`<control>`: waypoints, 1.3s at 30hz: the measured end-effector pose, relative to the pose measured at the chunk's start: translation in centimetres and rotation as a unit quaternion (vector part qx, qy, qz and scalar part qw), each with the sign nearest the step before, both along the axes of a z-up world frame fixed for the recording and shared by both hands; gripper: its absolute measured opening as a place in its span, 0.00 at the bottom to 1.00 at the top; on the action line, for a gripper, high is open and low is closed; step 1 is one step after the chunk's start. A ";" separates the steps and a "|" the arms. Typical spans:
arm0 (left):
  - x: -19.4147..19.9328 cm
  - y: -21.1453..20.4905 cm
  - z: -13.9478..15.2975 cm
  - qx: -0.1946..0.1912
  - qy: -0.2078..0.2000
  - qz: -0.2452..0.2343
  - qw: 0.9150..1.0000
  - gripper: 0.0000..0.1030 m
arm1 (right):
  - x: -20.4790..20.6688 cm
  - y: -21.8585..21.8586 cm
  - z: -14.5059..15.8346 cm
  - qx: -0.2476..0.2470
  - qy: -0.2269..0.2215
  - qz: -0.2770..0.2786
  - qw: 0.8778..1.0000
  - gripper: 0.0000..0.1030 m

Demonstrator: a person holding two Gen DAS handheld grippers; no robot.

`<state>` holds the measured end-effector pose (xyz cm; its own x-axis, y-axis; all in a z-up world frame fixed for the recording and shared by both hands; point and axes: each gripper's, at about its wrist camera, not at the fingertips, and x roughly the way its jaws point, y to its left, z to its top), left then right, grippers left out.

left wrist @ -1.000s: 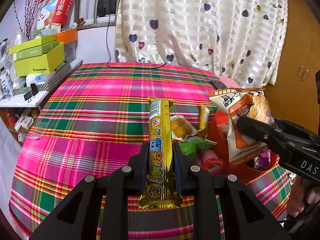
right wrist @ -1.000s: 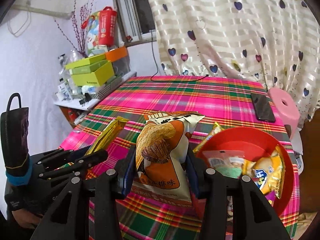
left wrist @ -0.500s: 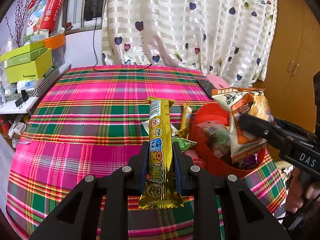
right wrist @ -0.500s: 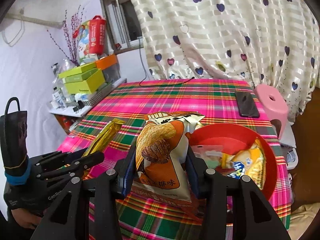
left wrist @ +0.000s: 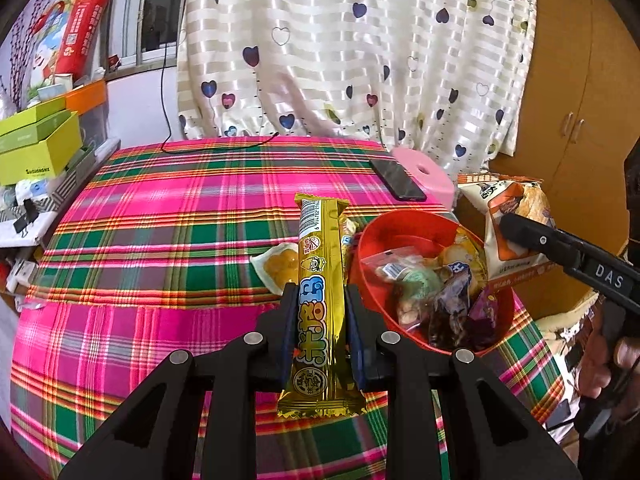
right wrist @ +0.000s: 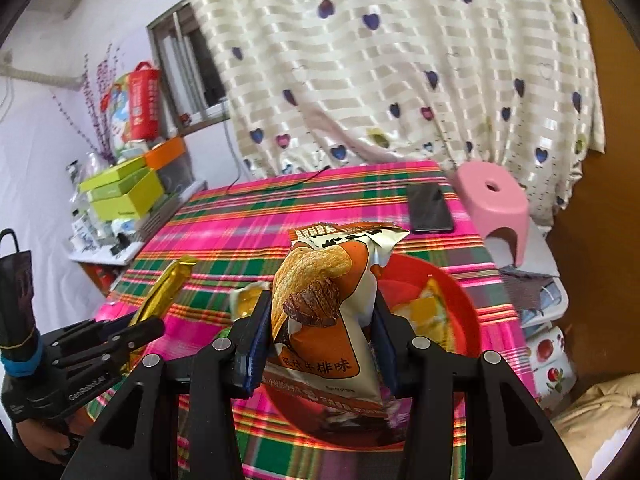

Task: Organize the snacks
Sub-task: 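Carry the yellow bar and bread packet over the red basket, then open the right tool to drop the bread packet while the left drops the bar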

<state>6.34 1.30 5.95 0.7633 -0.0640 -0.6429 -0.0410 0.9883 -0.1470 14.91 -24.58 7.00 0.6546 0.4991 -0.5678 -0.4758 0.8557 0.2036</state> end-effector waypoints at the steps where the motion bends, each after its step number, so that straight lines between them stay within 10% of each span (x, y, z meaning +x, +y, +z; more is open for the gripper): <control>1: 0.1 -0.1 0.0 0.001 0.000 -0.001 1.000 0.23 | 0.1 -0.3 0.0 0.000 0.000 -0.004 1.000 0.42; 39: 7.1 -3.7 -1.9 0.002 0.034 -0.055 0.998 0.23 | 9.2 -1.1 -4.7 0.008 0.083 -0.010 0.996 0.47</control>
